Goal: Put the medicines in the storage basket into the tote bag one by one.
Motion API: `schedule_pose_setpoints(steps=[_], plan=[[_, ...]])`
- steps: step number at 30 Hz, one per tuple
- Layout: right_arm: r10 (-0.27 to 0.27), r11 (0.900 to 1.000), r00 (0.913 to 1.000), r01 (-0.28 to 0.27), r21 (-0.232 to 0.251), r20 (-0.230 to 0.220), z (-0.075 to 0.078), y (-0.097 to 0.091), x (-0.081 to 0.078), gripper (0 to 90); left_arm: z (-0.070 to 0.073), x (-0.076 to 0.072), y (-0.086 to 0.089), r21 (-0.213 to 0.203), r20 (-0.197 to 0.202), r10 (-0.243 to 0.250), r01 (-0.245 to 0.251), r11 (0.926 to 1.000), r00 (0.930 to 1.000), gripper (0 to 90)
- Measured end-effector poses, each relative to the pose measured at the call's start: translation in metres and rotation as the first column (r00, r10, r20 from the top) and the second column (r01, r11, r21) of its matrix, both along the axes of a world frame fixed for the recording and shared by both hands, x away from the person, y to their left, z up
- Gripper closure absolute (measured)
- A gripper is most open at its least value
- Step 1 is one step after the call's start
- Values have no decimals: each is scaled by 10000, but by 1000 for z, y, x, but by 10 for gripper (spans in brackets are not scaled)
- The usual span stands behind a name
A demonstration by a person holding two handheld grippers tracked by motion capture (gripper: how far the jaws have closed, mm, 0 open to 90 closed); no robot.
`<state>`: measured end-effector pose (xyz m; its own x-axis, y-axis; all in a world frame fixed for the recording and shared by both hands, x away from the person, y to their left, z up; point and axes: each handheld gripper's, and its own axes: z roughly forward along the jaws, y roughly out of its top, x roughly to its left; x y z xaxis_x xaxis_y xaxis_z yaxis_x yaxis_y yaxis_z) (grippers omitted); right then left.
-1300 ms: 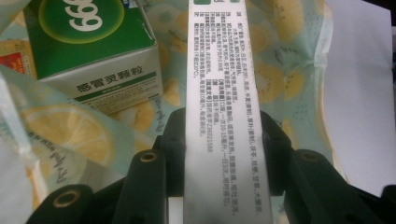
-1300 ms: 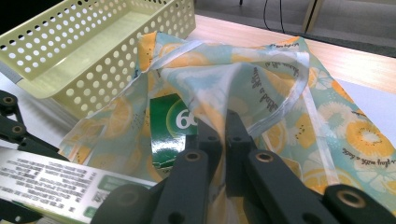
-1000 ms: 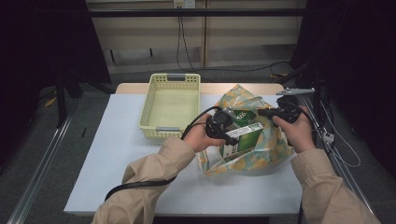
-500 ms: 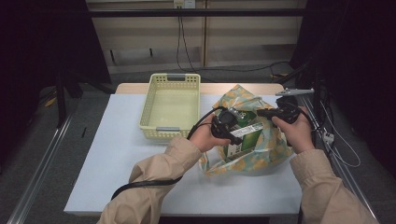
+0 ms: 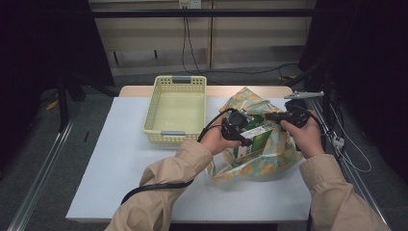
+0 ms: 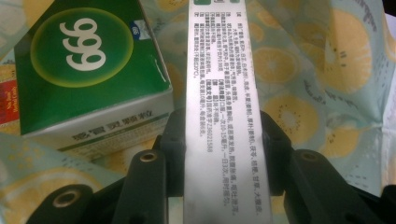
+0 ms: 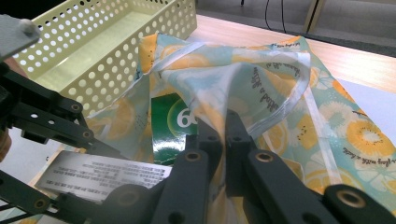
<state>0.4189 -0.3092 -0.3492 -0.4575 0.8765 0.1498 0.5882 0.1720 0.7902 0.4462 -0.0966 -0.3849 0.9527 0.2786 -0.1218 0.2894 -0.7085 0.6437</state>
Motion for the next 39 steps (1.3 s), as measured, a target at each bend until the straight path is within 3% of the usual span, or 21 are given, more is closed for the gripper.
schedule_pose_setpoints(steps=[9, 10, 11, 13, 24, 26, 27, 28, 39], plan=[[-3, 10000, 10000, 3, 0, -22, 0, 0, 1, 887, -3, 8, -6, -56, -4, 284, -284, 9996, 9996, 628], [17, 10000, 10000, -17, 0, -29, 0, 0, 1, 888, -3, 8, -7, -16, 3, 259, -259, 9997, 9997, 628], [16, 10000, 10000, -16, 2, -26, 0, 0, 1, 888, -1, 7, -8, 260, 257, 461, -467, 9986, 9986, 628], [4, 10000, 10000, -4, 12, -29, 0, 0, 1, 888, -4, 8, -10, -107, -11, 274, -274, 9996, 9996, 628], [-11, 10000, 10000, 12, 81, -15, 0, -2, 2, 888, -6, 10, -14, -111, -72, 348, -349, 9993, 9994, 628], [5, 10000, 10000, -5, 66, -10, 0, -2, 2, 888, -5, 10, -15, -41, 31, 349, -349, 9994, 9994, 628], [8, 10000, 10000, -8, 81, -8, 0, -2, 2, 888, -3, 10, -16, 219, 233, 527, -533, 9983, 9983, 627], [22, 10000, 10000, -21, 78, -5, 0, -1, 1, 888, -5, 11, -16, -146, -73, 432, -433, 9990, 9990, 628], [-37, 9999, 10000, 37, 145, 57, 5, -4, 0, 888, -4, 26, -25, -217, -25, 716, -717, 9972, 9974, 628]])
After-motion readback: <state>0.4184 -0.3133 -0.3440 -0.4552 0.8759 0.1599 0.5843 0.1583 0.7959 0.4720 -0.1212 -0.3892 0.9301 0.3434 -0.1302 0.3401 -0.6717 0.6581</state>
